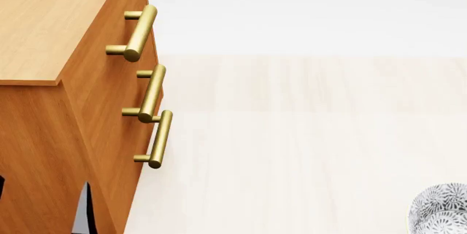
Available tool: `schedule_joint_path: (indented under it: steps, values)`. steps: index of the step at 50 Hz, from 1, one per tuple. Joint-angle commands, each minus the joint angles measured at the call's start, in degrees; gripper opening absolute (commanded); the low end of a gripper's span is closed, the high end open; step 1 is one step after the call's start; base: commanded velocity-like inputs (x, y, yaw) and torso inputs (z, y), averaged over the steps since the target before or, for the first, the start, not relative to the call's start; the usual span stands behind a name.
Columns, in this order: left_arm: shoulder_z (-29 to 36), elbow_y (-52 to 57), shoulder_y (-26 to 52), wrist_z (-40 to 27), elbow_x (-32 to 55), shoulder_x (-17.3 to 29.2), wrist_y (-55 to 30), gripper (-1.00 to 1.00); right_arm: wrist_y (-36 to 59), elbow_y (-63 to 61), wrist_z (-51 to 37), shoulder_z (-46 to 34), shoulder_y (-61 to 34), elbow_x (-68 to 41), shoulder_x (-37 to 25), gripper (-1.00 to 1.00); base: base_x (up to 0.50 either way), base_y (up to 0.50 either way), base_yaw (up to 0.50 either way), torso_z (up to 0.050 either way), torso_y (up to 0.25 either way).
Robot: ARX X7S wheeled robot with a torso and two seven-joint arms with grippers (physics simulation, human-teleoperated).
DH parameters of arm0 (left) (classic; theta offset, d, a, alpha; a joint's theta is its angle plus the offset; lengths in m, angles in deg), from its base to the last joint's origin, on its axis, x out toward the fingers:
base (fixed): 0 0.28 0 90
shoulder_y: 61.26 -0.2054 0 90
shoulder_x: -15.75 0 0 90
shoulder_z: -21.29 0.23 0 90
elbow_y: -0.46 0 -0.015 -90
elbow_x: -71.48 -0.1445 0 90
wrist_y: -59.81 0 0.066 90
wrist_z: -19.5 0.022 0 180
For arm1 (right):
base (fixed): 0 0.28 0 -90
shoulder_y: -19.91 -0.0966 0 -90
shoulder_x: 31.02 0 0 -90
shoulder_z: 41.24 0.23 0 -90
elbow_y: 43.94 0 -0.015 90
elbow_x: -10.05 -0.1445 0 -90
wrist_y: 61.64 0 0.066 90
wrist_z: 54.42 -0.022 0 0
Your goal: Close the top drawer of the cabinet and put the bowl on top of it.
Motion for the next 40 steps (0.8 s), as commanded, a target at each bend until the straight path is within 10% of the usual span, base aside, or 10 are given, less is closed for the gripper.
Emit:
schedule_joint_path:
  steps: [1, 3, 4, 26, 40]
  values:
    - [0.1, 0.0, 0.1, -0.1, 0.1, 0.1, 0.0, 1.0, -0.4, 0.7, 0.1, 0.0, 0.5, -0.3, 0.3, 1.0, 0.0, 0.0, 0.0, 0.0, 0.0]
    - [0.1, -0.2, 0.1, -0.1, 0.0, 0.1, 0.1, 1.0, -0.6, 0.9, 0.2, 0.0, 0.7, -0.3, 0.5, 1.0, 0.0, 0.0, 0.0, 0.0, 0.0]
    - [0.1, -0.2, 0.1, -0.1, 0.1, 0.1, 0.2, 1.0, -0.8, 1.1, 0.1, 0.0, 0.8, -0.2, 0.6, -1.0, 0.0, 0.0, 0.0, 0.0, 0.0]
    - [-0.1, -0.1, -0.1, -0.5, 0.4, 0.4, 0.4, 1.0, 0.9, -5.6, -0.9, 2.7, -3.4, 1.3, -2.8, -1.0, 0.0, 0.0, 0.0, 0.0, 0.0]
    - [-0.2, -0.3, 0.0, -1.2, 0.3, 0.2, 0.1, 1.0, 21.0, -23.6, 1.4, 17.6, -25.3, -5.9, -8.4, -1.0, 0.0, 0.0, 0.0, 0.0, 0.0]
